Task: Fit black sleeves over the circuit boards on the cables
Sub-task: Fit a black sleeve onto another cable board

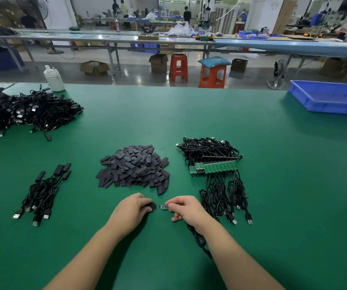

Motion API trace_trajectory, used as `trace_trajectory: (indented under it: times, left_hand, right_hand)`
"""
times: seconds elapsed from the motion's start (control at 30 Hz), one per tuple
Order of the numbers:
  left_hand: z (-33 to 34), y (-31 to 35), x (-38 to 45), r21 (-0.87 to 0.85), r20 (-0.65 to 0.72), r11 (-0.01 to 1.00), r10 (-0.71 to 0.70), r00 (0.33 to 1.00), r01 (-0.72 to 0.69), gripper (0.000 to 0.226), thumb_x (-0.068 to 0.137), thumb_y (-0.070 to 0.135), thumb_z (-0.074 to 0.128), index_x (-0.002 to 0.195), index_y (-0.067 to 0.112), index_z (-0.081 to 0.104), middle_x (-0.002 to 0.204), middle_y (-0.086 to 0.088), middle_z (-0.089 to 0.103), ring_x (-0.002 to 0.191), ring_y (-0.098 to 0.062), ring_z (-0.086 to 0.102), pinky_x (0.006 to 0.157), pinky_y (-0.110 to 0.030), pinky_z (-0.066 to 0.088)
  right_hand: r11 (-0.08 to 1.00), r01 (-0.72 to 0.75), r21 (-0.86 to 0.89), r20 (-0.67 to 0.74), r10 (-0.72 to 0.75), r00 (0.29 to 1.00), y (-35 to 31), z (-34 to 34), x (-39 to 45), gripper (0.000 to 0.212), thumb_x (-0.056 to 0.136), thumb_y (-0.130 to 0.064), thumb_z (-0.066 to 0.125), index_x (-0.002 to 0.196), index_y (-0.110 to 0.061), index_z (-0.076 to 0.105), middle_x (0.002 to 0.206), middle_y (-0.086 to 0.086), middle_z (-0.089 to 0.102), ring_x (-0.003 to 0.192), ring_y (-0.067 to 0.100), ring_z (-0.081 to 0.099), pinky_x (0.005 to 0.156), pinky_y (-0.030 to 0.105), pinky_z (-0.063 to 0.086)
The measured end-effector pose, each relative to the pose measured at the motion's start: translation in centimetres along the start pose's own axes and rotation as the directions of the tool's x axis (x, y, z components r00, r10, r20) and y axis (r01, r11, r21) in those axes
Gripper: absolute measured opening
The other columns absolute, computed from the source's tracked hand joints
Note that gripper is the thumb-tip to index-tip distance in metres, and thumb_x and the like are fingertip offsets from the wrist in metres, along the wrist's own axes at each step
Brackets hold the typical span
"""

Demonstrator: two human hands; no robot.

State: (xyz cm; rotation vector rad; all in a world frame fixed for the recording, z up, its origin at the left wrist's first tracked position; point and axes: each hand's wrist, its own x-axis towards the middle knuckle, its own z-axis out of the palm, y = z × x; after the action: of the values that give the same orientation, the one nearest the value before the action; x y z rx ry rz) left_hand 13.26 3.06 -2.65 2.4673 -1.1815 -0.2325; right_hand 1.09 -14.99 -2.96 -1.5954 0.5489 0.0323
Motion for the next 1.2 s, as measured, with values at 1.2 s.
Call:
trace_trajectory:
  times: [1.2]
  left_hand:
    - [1.6, 1.0, -0.7, -0.441, -0.106, 0.890, -0.184, 0.977, 0.120, 0.021, 0.084, 0.024, 0.077, 0.105, 0.027, 0.076, 0.094, 0.023, 0.071, 0.091, 0.016, 0.060, 0.082, -0.002, 0.041]
  right_hand:
    - [0.999, 0.016, 0.030, -0.045, -0.015, 0.999, 0.5, 0.1, -0.1, 0.018, 0.094, -0.010, 0.065, 0.097, -0.023, 0.076, 0.085, 0.010, 0.068, 0.059, 0.007, 0.063, 0.076, 0.033, 0.062]
